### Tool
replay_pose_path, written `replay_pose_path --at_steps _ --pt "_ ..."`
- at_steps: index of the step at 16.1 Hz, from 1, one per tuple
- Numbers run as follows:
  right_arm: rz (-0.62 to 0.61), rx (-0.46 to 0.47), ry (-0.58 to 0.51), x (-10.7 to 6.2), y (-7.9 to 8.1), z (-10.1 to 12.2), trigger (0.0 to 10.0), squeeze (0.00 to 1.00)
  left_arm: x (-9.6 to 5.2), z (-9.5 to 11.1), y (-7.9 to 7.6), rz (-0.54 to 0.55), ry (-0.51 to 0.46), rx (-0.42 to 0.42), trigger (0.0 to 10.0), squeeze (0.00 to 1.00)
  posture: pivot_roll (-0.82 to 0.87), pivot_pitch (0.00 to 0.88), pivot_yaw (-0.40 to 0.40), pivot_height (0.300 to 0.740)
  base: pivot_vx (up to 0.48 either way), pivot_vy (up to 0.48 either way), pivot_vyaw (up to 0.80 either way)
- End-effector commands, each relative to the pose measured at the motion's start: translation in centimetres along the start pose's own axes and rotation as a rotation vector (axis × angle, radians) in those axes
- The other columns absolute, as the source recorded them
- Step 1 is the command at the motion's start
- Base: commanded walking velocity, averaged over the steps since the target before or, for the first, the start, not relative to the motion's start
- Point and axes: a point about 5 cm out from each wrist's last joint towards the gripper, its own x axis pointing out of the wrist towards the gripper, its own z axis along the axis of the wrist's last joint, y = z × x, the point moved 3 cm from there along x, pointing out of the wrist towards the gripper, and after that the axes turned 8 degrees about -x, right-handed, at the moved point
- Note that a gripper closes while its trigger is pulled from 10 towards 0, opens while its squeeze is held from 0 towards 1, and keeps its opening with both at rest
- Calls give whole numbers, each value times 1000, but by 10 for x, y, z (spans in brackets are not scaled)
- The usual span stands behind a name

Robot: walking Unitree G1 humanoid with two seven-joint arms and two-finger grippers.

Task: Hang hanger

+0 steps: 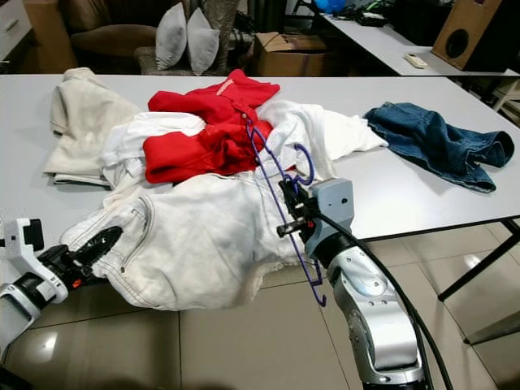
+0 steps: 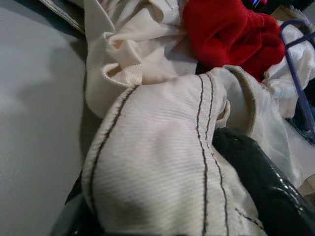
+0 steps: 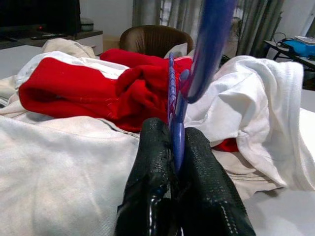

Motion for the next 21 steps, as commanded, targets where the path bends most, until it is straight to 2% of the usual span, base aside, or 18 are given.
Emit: replay_pose_path --at_steps 1,7,9,11,12,15,16,17,18,19,20,21 --pt "1 -2 5 1 -1 -1 10000 0 4 5 -9 -37 -33 -12 0 0 -150 0 -62 740 0 0 0" --pt "5 -13 8 4 -2 -2 10000 0 2 15 -22 -136 -102 -65 0 0 -140 0 -71 740 0 0 0" --pt "6 -19 10 5 -2 -3 10000 0 1 20 -33 -206 -121 -80 0 0 -139 0 -73 740 0 0 0" --pt "-15 -35 14 6 -6 -3 10000 0 4 44 -61 -349 -184 -58 0 0 -136 0 -71 740 0 0 0" --pt "-30 -40 16 7 -8 -3 10000 0 6 52 -66 -373 -207 -51 0 0 -135 0 -71 740 0 0 0" --pt "-116 -31 11 8 -22 -3 10000 0 20 99 -93 -496 -354 -25 0 0 -129 0 -64 740 0 0 0" --pt "-176 -20 8 8 -31 -3 10000 0 32 129 -113 -565 -425 -3 0 0 -125 0 -58 740 0 0 0" --pt "-207 -15 6 8 -36 -3 10000 0 38 143 -123 -594 -458 10 0 0 -125 0 -57 740 0 0 0" --pt "-263 -2 7 8 -44 -3 10000 0 50 165 -142 -641 -491 42 0 0 -122 0 -54 740 0 0 0" --pt "-292 3 12 7 -49 -5 10000 0 55 176 -152 -656 -508 71 0 0 -122 0 -52 740 0 0 0" --pt "-337 14 21 6 -56 -7 10000 0 63 193 -172 -698 -531 122 0 0 -120 0 -49 740 0 0 0" --pt "-382 21 28 4 -64 -9 10000 0 67 226 -206 -749 -605 210 0 0 -120 0 -45 740 0 0 0"
